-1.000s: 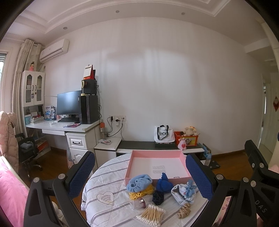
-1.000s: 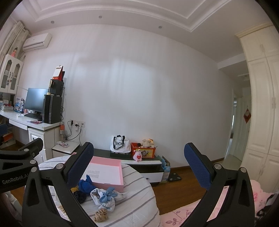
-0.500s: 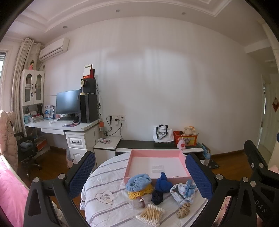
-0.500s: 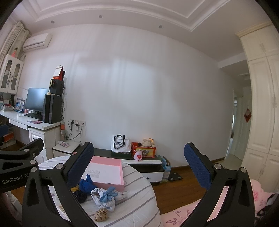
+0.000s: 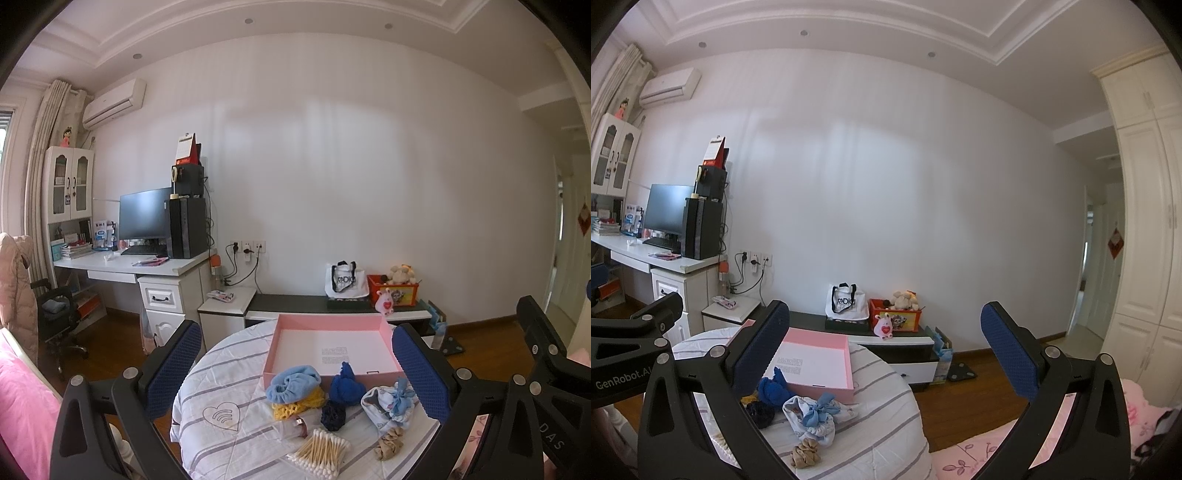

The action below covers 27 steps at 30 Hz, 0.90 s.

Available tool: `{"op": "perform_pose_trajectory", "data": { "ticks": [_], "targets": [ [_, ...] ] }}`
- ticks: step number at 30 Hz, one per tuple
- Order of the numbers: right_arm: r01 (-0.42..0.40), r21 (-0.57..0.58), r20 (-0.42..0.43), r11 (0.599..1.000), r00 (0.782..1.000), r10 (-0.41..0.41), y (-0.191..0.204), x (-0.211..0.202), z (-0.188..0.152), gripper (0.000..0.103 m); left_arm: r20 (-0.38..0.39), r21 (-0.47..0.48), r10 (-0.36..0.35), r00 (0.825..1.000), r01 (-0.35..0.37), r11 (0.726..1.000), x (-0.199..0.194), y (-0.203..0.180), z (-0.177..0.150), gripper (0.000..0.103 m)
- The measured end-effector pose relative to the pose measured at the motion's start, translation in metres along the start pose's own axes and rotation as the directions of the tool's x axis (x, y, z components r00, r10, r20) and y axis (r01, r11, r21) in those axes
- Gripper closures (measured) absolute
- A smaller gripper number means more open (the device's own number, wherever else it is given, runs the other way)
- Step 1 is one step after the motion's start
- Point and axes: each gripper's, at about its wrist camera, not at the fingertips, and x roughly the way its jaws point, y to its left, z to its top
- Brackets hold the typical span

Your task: Organize soft objects

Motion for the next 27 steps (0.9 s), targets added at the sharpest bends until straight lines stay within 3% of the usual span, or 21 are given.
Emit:
{"op": "perform_pose_trajectory", "data": {
  "ticks": [6, 17, 27],
  "targets": [
    [-0.020, 0.009, -0.016, 1.000, 1.000, 0.020, 0.000, 0.003, -0.001, 0.000, -0.012, -0.002, 0.004, 1.000, -0.004, 1.000, 0.002, 0.000, 0.000, 0.001],
    [-0.061, -0.004, -0.117, 0.998, 0.991, 0.060, 0.010, 0.030, -0.014, 0.000, -0.106, 0.005, 0.024, 0.994, -0.023, 1.000, 0.021, 0.003, -0.001, 0.001],
    [-0.085, -0.022, -0.223, 0.996, 0.972, 0.078, 0.020, 0.056, -0.033, 0.000, -0.232, 0.023, 0.039, 0.972, -0.035, 0.999, 0.043, 0.002, 0.003, 0.001]
  ]
}}
